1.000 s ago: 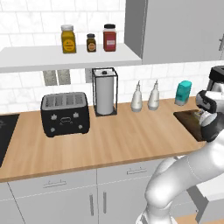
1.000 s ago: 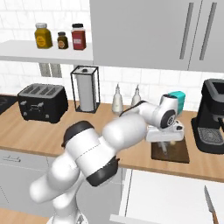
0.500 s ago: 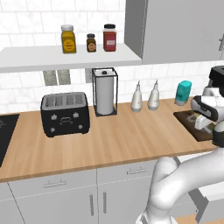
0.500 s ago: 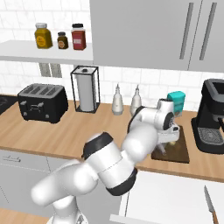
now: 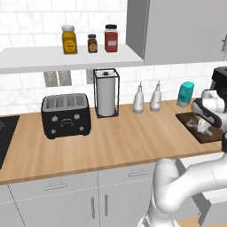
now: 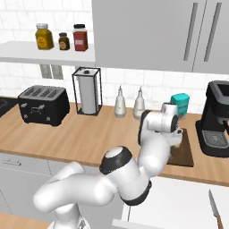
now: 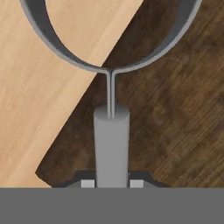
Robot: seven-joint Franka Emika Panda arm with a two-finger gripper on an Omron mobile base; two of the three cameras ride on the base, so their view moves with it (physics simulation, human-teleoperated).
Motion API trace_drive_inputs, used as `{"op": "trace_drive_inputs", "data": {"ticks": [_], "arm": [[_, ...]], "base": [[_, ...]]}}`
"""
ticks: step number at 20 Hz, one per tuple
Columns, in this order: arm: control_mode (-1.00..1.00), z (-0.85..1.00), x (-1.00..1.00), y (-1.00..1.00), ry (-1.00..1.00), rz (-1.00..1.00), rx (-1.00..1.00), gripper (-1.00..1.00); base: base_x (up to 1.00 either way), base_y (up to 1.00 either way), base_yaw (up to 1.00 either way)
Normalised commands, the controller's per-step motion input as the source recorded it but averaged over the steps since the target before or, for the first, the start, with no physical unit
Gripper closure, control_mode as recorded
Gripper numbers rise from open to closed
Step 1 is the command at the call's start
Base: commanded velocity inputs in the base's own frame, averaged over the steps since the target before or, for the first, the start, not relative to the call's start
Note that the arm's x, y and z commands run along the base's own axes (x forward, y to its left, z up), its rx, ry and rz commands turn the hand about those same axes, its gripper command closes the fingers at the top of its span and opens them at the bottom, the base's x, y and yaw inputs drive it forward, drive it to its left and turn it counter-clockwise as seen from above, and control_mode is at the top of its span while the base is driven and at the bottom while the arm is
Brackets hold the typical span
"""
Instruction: Place the appropriate cutting tool for cutting the cucumber skin on the cutting board.
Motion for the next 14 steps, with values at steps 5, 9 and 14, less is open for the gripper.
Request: {"op": "trace_drive_inputs", "data": {"ticks": [5,9,14], "arm": [[-1.00,0.04,-0.12,0.25,0.00,0.03,0.00,-1.00],[-1.00,0.32,-0.40,0.46,0.01,0.04,0.00,-1.00],[-1.00,0.37,-0.45,0.68,0.02,0.03,-0.01,-1.00]], "base": [[0.00,0.00,0.00],[0.00,0.00,0.00],[0.00,0.00,0.00]]}}
